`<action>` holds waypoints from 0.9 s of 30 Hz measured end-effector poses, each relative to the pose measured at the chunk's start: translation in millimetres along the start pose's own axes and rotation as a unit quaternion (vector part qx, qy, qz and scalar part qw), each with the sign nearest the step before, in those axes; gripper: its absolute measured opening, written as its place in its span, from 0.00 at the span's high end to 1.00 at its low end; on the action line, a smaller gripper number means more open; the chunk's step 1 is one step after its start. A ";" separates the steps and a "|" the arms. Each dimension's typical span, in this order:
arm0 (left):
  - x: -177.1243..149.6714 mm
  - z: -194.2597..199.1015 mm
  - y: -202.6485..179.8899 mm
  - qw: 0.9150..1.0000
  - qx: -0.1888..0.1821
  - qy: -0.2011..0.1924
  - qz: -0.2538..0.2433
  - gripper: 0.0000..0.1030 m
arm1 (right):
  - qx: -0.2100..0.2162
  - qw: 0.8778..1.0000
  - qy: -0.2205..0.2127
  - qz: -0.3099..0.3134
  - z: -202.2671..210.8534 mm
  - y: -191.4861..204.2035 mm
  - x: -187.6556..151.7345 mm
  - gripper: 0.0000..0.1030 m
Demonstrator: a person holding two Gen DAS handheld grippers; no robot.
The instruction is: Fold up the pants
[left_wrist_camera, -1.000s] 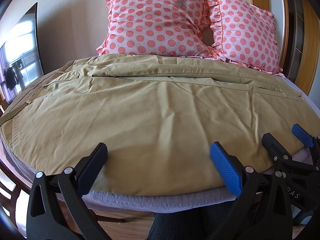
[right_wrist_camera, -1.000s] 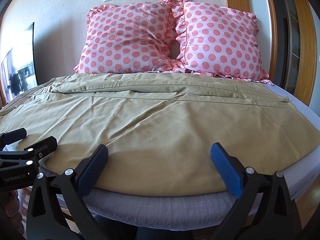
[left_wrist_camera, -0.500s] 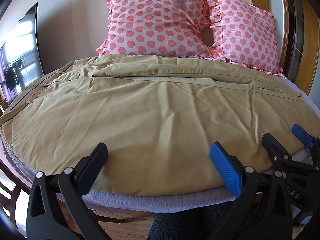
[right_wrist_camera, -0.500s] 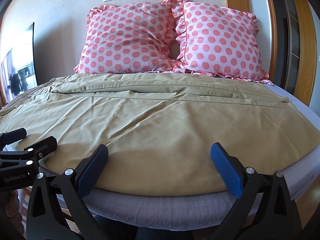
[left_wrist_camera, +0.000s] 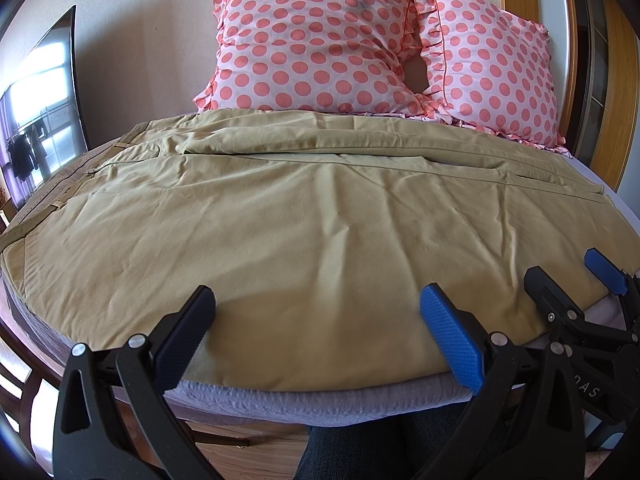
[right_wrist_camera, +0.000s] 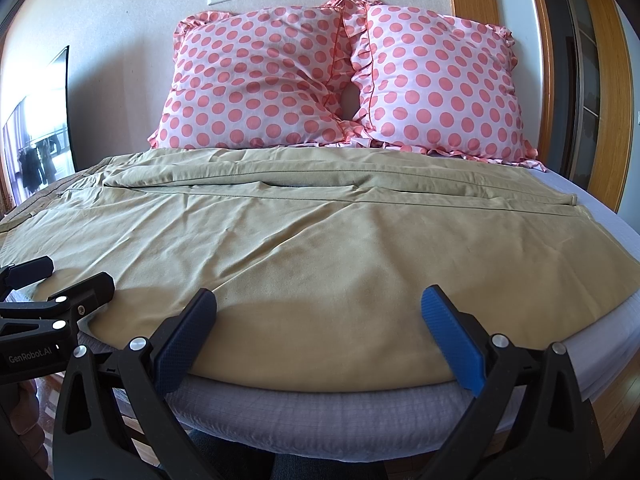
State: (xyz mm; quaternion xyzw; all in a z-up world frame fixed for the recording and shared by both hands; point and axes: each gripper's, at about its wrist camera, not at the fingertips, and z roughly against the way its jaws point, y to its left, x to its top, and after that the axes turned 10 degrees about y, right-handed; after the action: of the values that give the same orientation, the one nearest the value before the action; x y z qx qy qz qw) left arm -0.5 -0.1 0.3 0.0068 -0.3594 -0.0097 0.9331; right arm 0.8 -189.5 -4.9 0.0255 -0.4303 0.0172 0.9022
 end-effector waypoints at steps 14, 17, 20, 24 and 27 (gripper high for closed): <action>-0.1 0.1 0.0 1.000 0.000 -0.001 0.000 0.02 | 0.000 1.000 -0.002 0.000 1.1 1.3 -2.1 0.01; -0.1 0.2 -0.1 1.000 0.001 -0.002 -0.002 0.02 | 0.020 1.000 0.009 0.005 0.7 -3.6 3.1 0.01; 2.3 2.7 2.0 1.000 -0.005 0.000 -0.005 0.02 | 0.047 0.998 0.002 -0.030 3.7 -39.1 28.9 0.01; 4.7 4.0 4.4 1.000 -0.019 0.004 -0.007 0.02 | 0.005 0.994 -0.014 -0.107 12.1 -112.4 89.8 0.01; 7.8 7.4 11.9 0.999 -0.048 0.004 0.005 0.02 | -0.023 0.982 0.025 -0.184 -19.2 -176.6 140.7 0.01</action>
State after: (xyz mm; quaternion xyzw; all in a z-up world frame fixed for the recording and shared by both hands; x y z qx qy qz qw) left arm 0.5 11.6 11.2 -0.0398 -0.3547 -0.0222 0.9338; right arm 113.6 -363.3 86.9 0.0827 -0.3961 -0.1580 0.9007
